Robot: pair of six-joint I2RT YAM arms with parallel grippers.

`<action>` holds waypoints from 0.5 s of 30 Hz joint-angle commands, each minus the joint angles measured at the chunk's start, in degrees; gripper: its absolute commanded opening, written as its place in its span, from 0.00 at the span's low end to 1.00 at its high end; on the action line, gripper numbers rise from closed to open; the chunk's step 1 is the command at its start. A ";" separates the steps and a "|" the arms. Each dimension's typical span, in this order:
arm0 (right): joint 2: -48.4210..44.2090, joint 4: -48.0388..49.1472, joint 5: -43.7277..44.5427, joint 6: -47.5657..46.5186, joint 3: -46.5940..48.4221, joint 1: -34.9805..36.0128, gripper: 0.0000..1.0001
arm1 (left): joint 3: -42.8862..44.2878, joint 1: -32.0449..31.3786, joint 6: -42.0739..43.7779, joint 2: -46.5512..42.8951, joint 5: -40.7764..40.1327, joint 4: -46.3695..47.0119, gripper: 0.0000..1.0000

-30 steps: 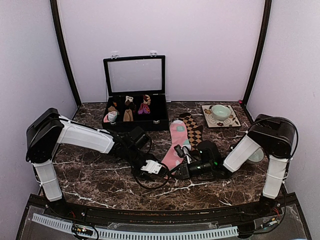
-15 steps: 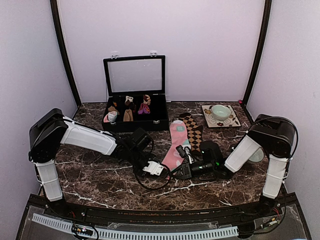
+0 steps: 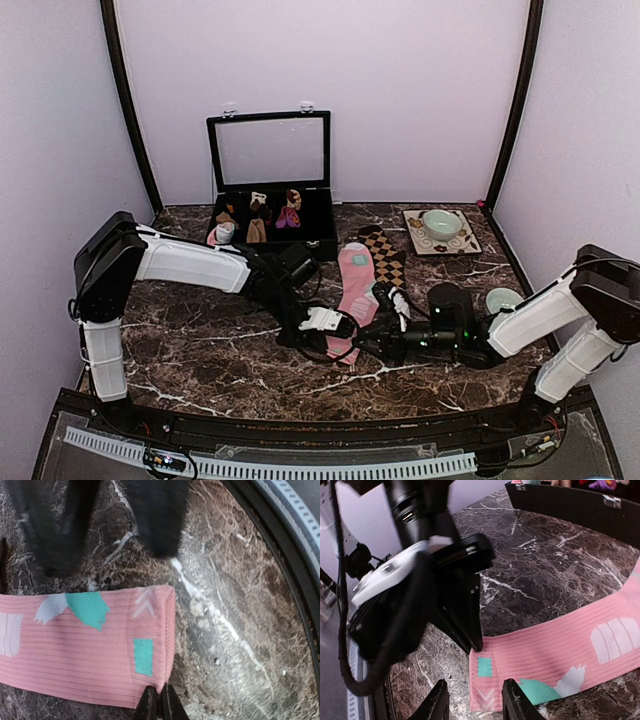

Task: Roll the socks
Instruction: Roll the sock at the center of the board.

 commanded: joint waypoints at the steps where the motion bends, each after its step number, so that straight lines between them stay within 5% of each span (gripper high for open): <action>1: -3.22 -1.46 9.27 -15.42 -2.91 5.39 0.37 | 4.20 1.35 -8.89 1.75 10.36 -10.91 0.08; 15: 0.56 -6.17 18.24 -30.26 0.28 16.47 0.38 | 6.76 2.48 -14.04 6.67 11.48 -14.15 0.08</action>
